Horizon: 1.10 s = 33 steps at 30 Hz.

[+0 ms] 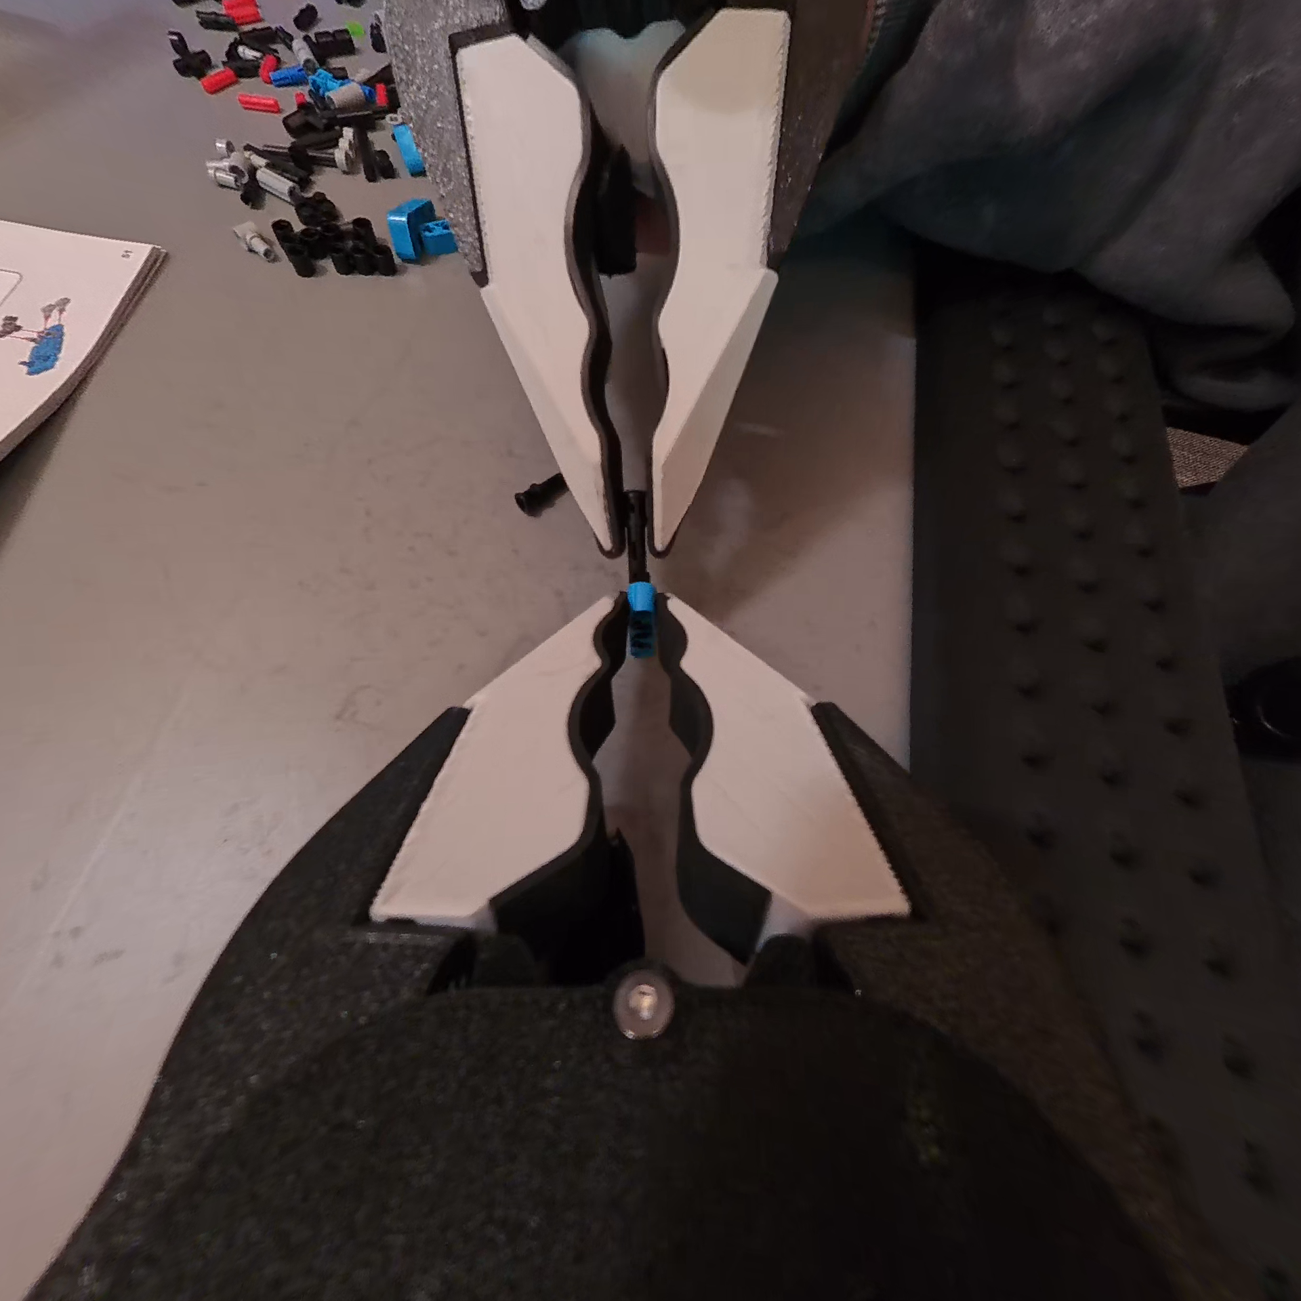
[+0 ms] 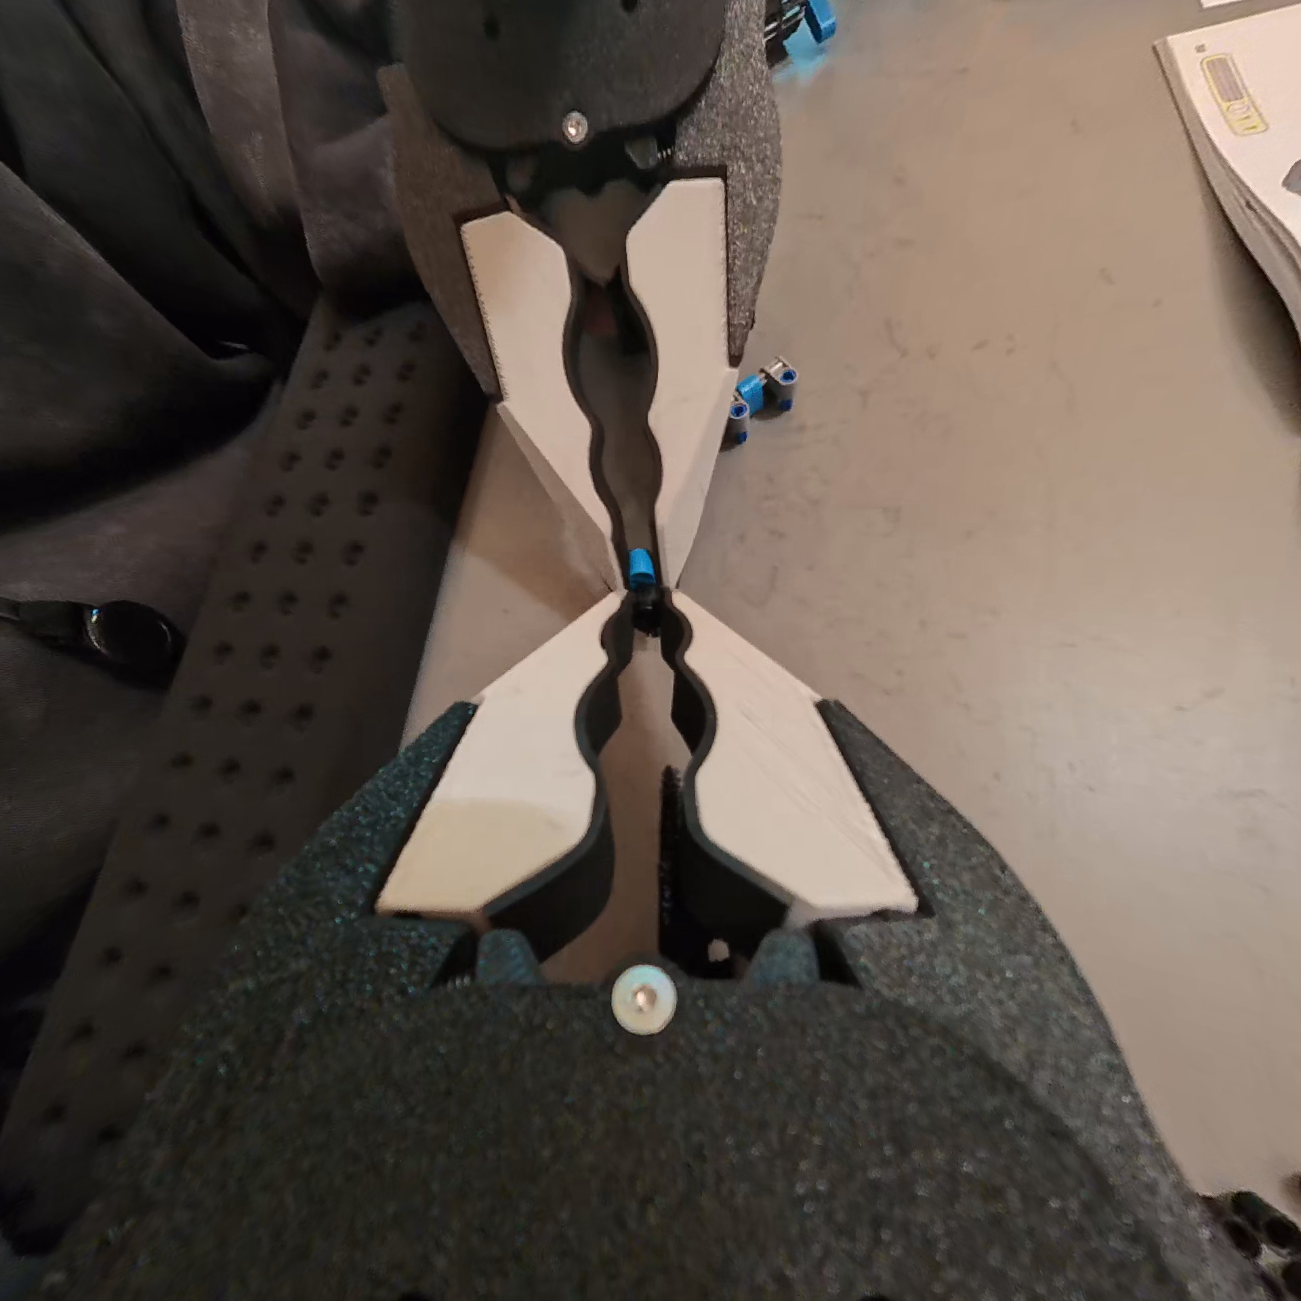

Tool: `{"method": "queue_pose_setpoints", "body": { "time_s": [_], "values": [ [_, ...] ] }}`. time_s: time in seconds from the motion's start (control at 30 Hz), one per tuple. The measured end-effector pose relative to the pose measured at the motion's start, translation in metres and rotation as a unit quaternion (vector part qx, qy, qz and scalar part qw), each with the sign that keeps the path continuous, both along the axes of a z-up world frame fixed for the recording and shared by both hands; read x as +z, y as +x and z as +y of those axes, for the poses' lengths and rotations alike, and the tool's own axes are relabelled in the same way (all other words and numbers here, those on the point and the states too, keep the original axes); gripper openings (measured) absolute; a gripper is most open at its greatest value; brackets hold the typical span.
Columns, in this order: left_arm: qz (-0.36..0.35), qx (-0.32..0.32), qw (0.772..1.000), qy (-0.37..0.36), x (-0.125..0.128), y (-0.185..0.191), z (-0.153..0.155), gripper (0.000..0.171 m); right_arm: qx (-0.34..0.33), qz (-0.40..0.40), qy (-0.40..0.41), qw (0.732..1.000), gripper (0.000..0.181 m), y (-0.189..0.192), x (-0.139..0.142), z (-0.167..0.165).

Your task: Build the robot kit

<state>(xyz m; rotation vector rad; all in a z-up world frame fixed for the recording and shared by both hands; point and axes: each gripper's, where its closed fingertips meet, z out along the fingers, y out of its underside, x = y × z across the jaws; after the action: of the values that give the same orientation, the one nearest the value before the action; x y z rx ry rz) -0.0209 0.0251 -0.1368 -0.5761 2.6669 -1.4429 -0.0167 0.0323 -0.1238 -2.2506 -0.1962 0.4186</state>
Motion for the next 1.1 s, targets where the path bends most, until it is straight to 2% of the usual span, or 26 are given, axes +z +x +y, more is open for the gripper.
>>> {"method": "queue_pose_setpoints", "body": {
  "time_s": [0.6,0.73,0.83,0.9,0.97,1.1],
  "values": [
    [0.005,-0.001,1.0,-0.002,-0.001,-0.001,0.007,0.007,-0.003,-0.003,0.037,0.999,0.006,-0.004,0.002,0.013],
    [0.009,0.003,1.0,-0.003,-0.001,0.0,0.008,0.006,-0.004,-0.02,0.074,0.997,0.006,-0.002,0.001,0.013],
    [0.014,-0.001,1.0,0.003,-0.003,-0.001,0.008,0.006,0.021,-0.086,0.114,0.99,0.006,-0.004,0.0,0.015],
    [0.01,-0.009,0.999,0.048,-0.016,-0.004,0.007,0.005,0.04,-0.113,0.089,0.989,0.005,-0.009,-0.013,0.016],
    [-0.002,-0.002,0.999,0.052,-0.017,-0.002,0.007,0.004,0.043,-0.138,0.081,0.986,0.005,-0.009,-0.018,0.016],
    [-0.008,-0.017,0.998,0.052,-0.017,-0.007,0.005,0.006,0.029,-0.08,0.043,0.995,0.005,-0.012,-0.013,0.014]
  ]
}}
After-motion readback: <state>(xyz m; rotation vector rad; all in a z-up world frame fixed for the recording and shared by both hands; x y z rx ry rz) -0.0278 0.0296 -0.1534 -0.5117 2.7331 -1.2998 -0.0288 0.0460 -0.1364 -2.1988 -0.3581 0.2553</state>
